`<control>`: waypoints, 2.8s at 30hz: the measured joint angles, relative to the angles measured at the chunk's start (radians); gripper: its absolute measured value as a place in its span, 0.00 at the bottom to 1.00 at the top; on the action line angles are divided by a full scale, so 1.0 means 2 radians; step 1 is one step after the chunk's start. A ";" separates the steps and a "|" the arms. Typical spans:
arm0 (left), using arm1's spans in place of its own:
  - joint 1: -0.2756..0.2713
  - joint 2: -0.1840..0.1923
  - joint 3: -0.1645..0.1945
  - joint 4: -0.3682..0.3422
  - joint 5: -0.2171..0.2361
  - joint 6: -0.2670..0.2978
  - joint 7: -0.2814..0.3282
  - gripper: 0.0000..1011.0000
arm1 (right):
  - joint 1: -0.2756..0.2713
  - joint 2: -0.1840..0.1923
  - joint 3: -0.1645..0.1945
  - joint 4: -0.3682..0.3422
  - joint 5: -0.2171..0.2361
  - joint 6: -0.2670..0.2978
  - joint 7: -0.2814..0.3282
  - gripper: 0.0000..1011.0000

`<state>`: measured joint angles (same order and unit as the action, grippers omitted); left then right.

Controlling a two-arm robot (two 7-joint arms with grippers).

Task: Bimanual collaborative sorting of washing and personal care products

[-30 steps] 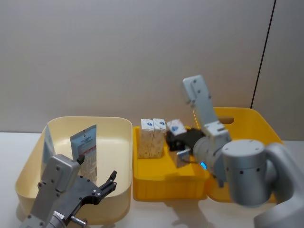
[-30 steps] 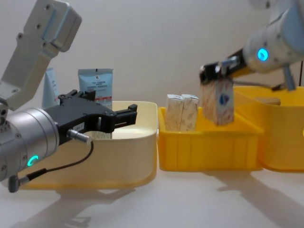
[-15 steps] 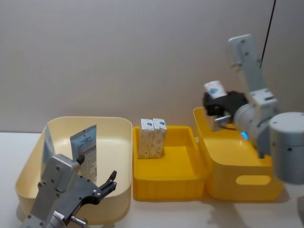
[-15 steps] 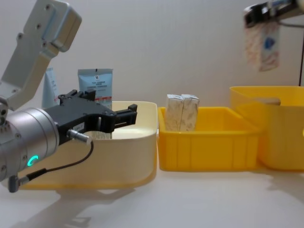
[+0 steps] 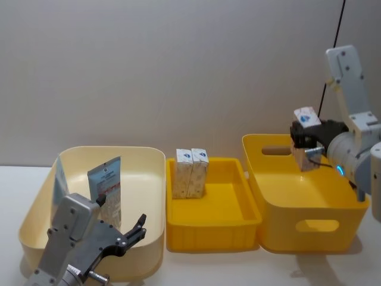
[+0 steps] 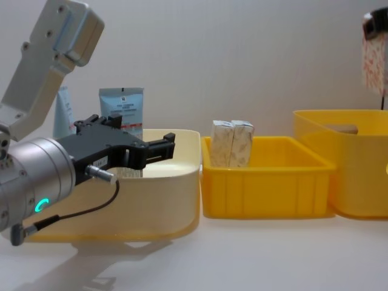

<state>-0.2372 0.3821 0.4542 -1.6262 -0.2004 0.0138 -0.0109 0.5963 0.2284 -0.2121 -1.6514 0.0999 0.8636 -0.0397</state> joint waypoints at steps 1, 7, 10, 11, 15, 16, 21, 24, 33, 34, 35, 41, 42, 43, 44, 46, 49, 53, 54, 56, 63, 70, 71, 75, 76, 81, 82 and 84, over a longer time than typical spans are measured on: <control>0.000 0.000 0.000 0.000 0.000 0.000 0.000 0.99 | 0.000 0.000 0.001 0.003 0.001 0.002 0.001 0.39; 0.000 0.000 0.000 0.000 0.000 0.000 0.000 0.99 | 0.004 -0.007 0.005 0.039 0.008 0.005 0.011 0.39; 0.000 0.000 0.000 0.000 0.000 0.000 0.000 0.99 | 0.011 -0.017 0.007 0.068 0.013 0.000 0.014 0.39; 0.000 0.000 0.000 0.000 0.000 0.000 0.000 0.99 | 0.013 -0.019 0.008 0.074 0.013 -0.002 0.015 0.39; 0.000 0.000 0.000 0.000 0.000 0.000 0.000 0.99 | 0.020 -0.029 0.011 0.100 0.017 -0.012 0.016 0.39; 0.000 0.000 0.000 0.000 0.000 0.000 0.000 0.99 | 0.022 -0.031 0.012 0.106 0.017 -0.014 0.016 0.39; 0.000 0.000 0.000 0.000 0.000 0.000 0.000 0.99 | 0.028 -0.042 0.015 0.132 0.020 -0.025 0.016 0.47; 0.000 0.000 0.000 0.000 0.000 0.000 0.000 0.99 | 0.031 -0.046 0.016 0.142 0.021 -0.029 0.016 0.56; 0.000 0.000 0.000 0.000 0.000 0.000 0.000 0.99 | 0.036 -0.054 0.018 0.162 0.023 -0.037 0.017 0.85; 0.000 0.000 0.000 0.000 0.000 0.000 0.000 0.99 | 0.036 -0.054 0.018 0.163 0.023 -0.038 0.017 0.87; 0.000 0.000 0.000 0.000 0.000 0.000 0.000 0.99 | 0.037 -0.055 0.018 0.165 0.023 -0.038 0.017 0.90; -0.001 0.000 0.000 0.000 0.000 0.000 -0.001 0.99 | 0.038 -0.057 0.019 0.171 0.024 -0.040 0.017 0.99; -0.002 -0.001 -0.001 0.000 0.000 0.000 -0.001 0.99 | 0.038 -0.058 0.019 0.172 0.024 -0.041 0.017 0.99; -0.003 -0.001 -0.001 0.000 0.000 0.000 -0.001 0.99 | 0.038 -0.058 0.019 0.172 0.024 -0.041 0.017 0.99; -0.005 -0.001 -0.002 0.000 0.001 0.000 -0.002 0.99 | 0.039 -0.058 0.019 0.173 0.024 -0.041 0.017 0.99; -0.011 -0.002 -0.003 -0.001 0.001 0.000 -0.004 0.99 | 0.039 -0.059 0.019 0.175 0.024 -0.042 0.017 0.99; -0.017 -0.003 -0.004 -0.003 0.001 0.000 -0.007 0.99 | 0.039 -0.059 0.019 0.176 0.024 -0.042 0.017 0.99; -0.027 -0.006 -0.007 -0.005 0.001 0.000 -0.013 0.99 | 0.040 -0.060 0.019 0.177 0.025 -0.043 0.017 0.99; -0.030 -0.007 -0.008 -0.007 0.001 -0.001 -0.014 0.99 | 0.040 -0.060 0.020 0.178 0.025 -0.043 0.017 0.99; -0.033 -0.009 -0.009 -0.009 0.001 -0.002 -0.015 0.99 | 0.040 -0.060 0.020 0.178 0.025 -0.043 0.017 0.99; -0.037 -0.011 -0.014 -0.019 0.002 -0.007 -0.016 0.99 | 0.040 -0.061 0.020 0.179 0.025 -0.043 0.017 0.99; -0.036 -0.013 -0.020 -0.031 0.004 -0.010 -0.017 0.99 | 0.040 -0.061 0.020 0.180 0.025 -0.044 0.017 0.99; -0.036 -0.013 -0.021 -0.032 0.003 -0.010 -0.018 0.99 | 0.040 -0.061 0.020 0.180 0.025 -0.044 0.017 0.99; -0.033 -0.011 -0.027 -0.039 0.000 -0.001 -0.020 0.99 | 0.041 -0.061 0.020 0.180 0.025 -0.044 0.017 0.99; -0.033 -0.011 -0.028 -0.040 -0.001 0.000 -0.020 0.99 | 0.041 -0.061 0.020 0.180 0.025 -0.044 0.017 0.99; -0.030 -0.007 -0.036 -0.047 -0.007 0.016 -0.025 0.99 | 0.041 -0.061 0.020 0.180 0.025 -0.044 0.017 0.99; -0.030 -0.006 -0.037 -0.047 -0.009 0.019 -0.026 0.99 | 0.041 -0.061 0.020 0.180 0.025 -0.044 0.017 0.99; -0.030 -0.003 -0.041 -0.050 -0.012 0.027 -0.030 0.99 | 0.041 -0.061 0.020 0.181 0.025 -0.044 0.017 0.99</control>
<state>-0.2963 0.3764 0.3721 -1.7254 -0.2241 0.0681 -0.0700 0.6775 0.1060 -0.1727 -1.2902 0.1497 0.7757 -0.0065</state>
